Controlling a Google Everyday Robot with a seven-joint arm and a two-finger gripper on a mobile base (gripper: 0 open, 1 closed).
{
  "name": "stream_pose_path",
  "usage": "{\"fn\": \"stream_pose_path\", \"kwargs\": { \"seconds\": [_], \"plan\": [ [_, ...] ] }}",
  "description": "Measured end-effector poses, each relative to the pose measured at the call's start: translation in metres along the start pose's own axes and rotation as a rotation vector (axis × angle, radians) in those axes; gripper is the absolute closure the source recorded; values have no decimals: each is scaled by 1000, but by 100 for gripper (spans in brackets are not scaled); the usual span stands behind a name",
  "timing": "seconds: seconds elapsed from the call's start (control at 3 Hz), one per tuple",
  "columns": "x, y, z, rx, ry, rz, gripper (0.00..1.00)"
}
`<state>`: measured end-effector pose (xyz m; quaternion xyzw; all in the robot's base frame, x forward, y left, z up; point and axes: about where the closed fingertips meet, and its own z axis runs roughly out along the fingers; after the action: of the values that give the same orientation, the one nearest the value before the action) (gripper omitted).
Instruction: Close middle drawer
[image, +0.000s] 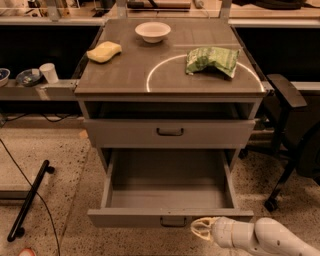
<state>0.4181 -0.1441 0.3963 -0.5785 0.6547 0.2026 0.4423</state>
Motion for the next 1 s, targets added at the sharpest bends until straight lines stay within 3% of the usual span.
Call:
{"fn": "stream_pose_path", "kwargs": {
  "seconds": [0.33,1.0],
  "plan": [
    [0,-6,23,54,7,29,58],
    [4,-11,42,93,37,49,11]
  ]
}}
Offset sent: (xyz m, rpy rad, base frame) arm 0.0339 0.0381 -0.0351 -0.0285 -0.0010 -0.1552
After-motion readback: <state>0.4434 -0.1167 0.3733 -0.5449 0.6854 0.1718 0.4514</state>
